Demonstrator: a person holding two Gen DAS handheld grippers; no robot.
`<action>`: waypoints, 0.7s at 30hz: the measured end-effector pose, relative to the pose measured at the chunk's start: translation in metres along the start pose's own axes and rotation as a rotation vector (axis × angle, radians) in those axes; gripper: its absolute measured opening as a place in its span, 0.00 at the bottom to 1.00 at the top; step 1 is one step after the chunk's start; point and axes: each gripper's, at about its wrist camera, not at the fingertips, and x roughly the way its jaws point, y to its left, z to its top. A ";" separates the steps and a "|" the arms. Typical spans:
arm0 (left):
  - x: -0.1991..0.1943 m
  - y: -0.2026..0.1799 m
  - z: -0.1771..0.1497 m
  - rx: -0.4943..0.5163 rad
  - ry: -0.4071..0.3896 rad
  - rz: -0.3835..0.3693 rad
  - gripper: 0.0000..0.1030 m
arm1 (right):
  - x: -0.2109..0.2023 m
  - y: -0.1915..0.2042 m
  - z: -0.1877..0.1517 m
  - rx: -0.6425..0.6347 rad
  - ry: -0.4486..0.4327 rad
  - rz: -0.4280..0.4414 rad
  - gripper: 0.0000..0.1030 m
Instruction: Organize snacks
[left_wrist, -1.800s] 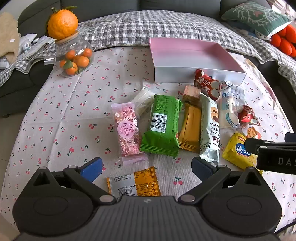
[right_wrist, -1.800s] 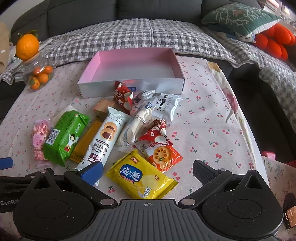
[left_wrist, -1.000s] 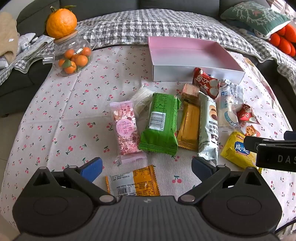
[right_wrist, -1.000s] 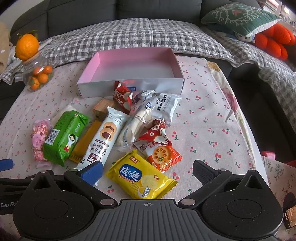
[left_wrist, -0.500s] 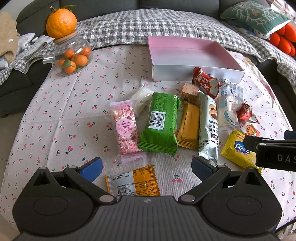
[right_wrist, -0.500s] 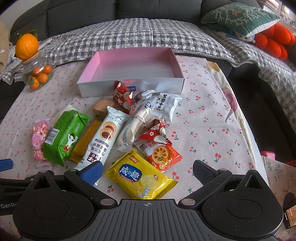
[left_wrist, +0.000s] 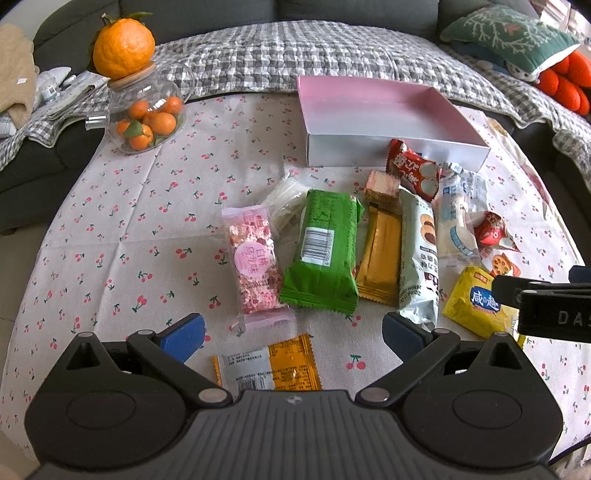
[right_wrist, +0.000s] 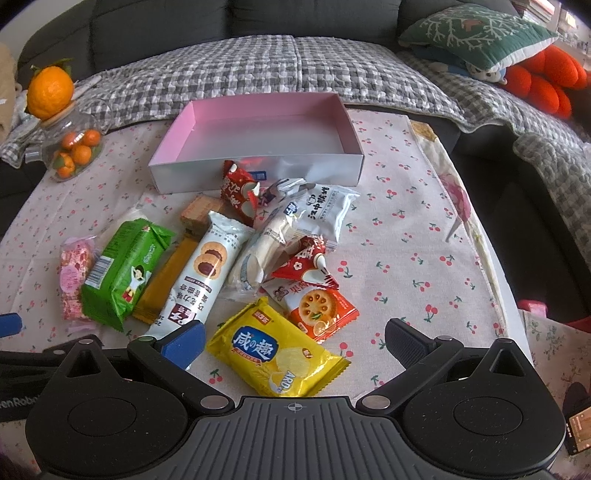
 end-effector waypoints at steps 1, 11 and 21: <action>0.000 0.001 0.001 0.001 -0.002 -0.004 0.99 | 0.000 -0.002 0.001 0.009 0.002 0.004 1.00; 0.002 0.009 0.023 0.050 -0.015 -0.032 0.99 | 0.000 -0.014 0.025 0.047 0.051 0.016 1.00; 0.014 0.022 0.059 0.064 0.029 -0.122 0.99 | 0.011 -0.019 0.062 0.068 0.130 0.134 1.00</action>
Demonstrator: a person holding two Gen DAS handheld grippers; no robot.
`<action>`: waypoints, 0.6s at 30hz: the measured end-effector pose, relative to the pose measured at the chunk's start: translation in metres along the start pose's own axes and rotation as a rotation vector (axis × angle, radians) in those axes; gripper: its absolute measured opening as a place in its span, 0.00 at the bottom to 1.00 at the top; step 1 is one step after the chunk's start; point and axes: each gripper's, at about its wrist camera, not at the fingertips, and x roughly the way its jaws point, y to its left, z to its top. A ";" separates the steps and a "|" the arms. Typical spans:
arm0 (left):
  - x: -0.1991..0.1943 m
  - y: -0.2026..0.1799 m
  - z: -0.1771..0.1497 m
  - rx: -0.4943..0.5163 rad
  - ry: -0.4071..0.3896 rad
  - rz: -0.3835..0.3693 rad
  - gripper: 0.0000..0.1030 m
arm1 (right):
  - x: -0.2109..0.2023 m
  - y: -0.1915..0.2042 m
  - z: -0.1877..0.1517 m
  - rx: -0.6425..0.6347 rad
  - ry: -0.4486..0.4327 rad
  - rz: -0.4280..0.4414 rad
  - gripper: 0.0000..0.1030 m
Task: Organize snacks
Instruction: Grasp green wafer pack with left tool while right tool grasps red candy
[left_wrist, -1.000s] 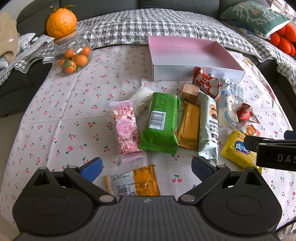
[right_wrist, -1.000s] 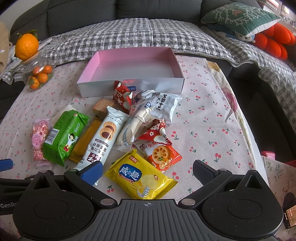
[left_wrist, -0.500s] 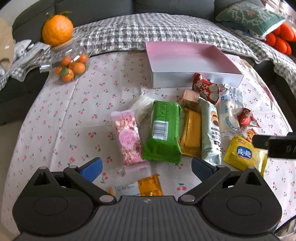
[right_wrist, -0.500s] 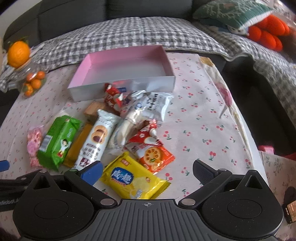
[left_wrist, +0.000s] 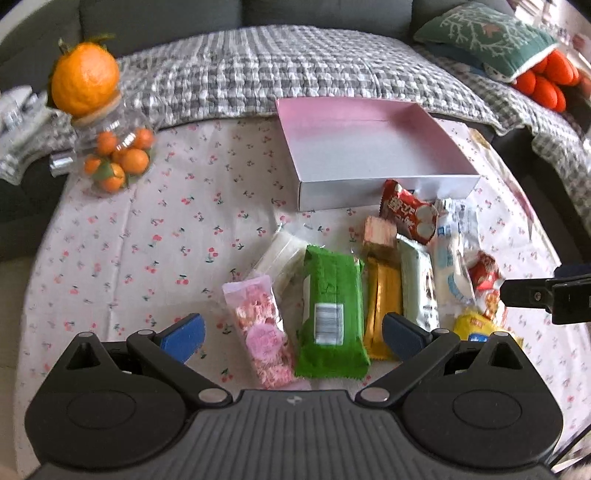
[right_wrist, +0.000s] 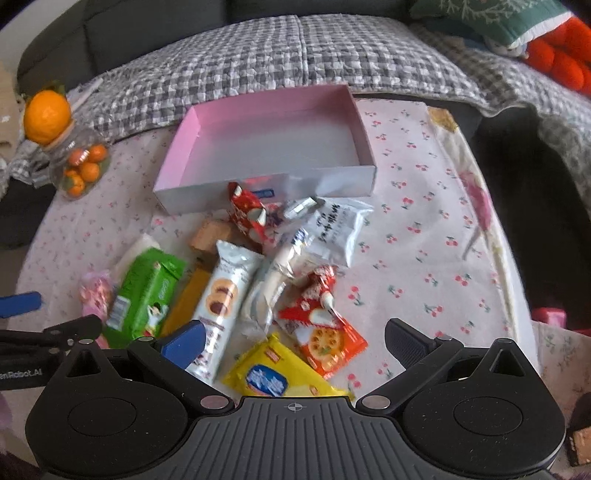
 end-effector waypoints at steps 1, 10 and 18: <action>0.002 0.003 0.002 -0.019 0.005 -0.019 0.99 | 0.002 -0.003 0.002 0.021 0.002 0.023 1.00; 0.034 0.015 0.003 -0.112 0.010 -0.201 0.75 | 0.033 -0.030 0.008 0.209 -0.002 0.203 0.88; 0.051 0.014 0.008 -0.117 0.054 -0.269 0.52 | 0.061 -0.035 0.018 0.265 0.037 0.191 0.47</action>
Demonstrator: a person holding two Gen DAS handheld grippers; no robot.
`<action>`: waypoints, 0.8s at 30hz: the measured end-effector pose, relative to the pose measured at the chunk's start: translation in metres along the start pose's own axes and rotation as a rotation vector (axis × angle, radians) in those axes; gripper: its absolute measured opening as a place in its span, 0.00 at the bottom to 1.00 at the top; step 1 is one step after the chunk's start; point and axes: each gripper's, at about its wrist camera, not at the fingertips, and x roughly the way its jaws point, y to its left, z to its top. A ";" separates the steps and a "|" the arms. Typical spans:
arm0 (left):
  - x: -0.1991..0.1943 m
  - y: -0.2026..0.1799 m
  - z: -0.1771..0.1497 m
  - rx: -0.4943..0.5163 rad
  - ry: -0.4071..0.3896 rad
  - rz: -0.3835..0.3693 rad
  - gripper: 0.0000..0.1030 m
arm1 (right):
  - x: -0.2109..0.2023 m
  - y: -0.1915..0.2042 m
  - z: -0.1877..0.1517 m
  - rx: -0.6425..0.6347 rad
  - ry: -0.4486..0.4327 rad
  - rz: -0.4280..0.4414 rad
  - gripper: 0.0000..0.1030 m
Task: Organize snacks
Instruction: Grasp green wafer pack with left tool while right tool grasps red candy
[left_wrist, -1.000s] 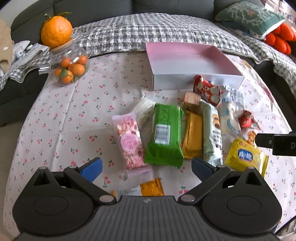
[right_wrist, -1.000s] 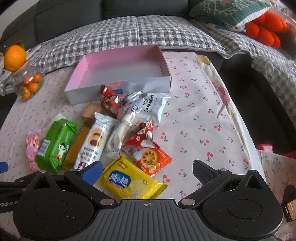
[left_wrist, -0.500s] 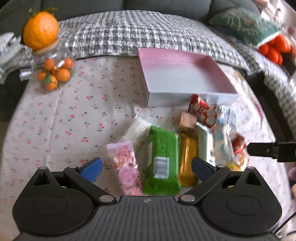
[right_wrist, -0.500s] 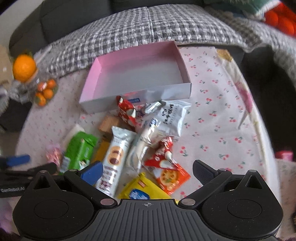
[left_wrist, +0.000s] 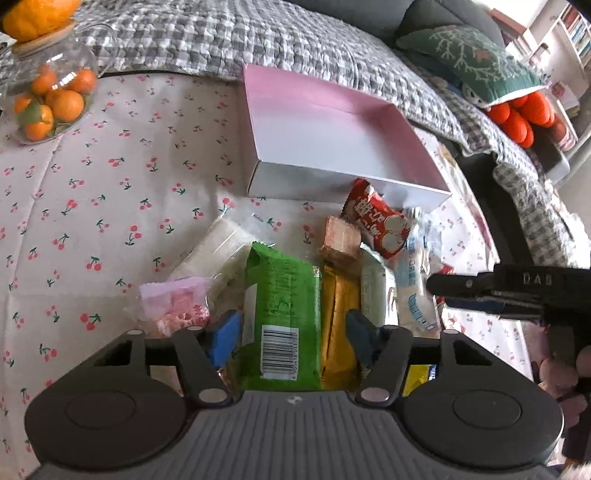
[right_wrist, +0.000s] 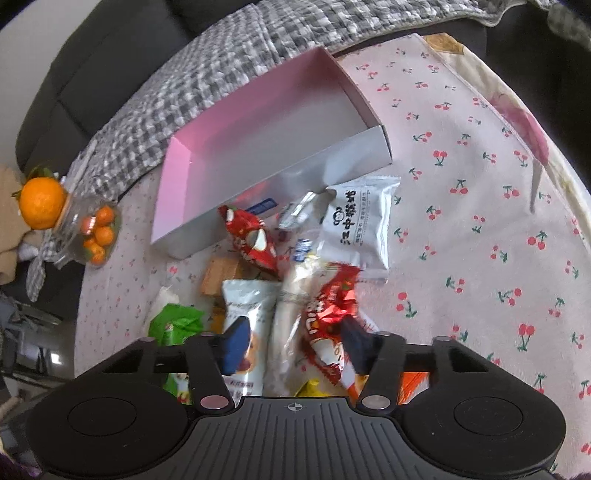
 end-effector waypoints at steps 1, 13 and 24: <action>0.002 0.000 0.000 0.004 0.008 0.006 0.51 | 0.000 0.001 0.001 -0.007 -0.009 -0.009 0.42; 0.016 -0.002 -0.005 0.078 0.038 0.066 0.45 | 0.004 -0.007 0.006 0.006 -0.041 -0.122 0.39; 0.020 -0.002 -0.010 0.079 0.042 0.077 0.42 | 0.007 -0.008 0.002 0.008 -0.047 -0.132 0.28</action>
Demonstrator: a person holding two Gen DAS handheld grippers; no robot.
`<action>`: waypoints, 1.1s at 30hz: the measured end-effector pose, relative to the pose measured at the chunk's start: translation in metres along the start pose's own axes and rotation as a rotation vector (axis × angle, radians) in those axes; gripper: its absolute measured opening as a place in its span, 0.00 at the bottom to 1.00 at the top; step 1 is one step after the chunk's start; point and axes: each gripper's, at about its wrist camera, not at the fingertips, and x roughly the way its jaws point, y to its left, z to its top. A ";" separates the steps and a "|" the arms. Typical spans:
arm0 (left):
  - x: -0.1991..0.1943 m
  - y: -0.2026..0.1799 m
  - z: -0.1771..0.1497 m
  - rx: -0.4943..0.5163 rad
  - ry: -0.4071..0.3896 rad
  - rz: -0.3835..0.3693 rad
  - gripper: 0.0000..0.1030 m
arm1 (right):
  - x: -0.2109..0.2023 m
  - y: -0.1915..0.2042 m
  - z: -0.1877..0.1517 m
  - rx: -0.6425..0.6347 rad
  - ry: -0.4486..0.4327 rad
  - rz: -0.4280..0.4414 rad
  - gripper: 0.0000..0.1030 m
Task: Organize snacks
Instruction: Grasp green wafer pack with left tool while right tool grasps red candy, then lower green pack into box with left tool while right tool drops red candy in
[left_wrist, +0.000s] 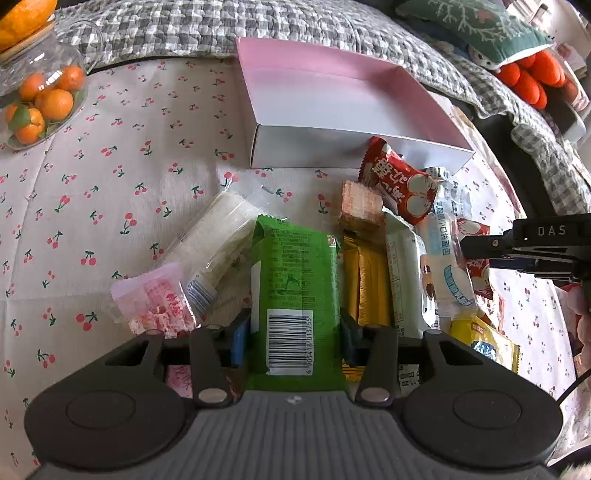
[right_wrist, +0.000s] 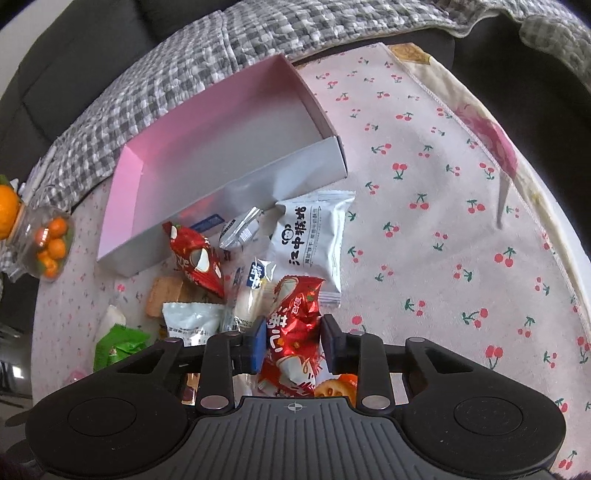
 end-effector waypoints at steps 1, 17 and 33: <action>-0.001 0.001 0.000 -0.008 0.000 -0.004 0.42 | -0.002 0.000 0.000 0.000 -0.006 0.001 0.28; -0.033 -0.008 0.012 -0.064 -0.109 -0.084 0.41 | -0.042 -0.006 0.018 0.088 -0.115 0.109 0.28; -0.021 -0.029 0.065 -0.077 -0.201 -0.067 0.41 | -0.020 -0.012 0.065 0.253 -0.164 0.243 0.28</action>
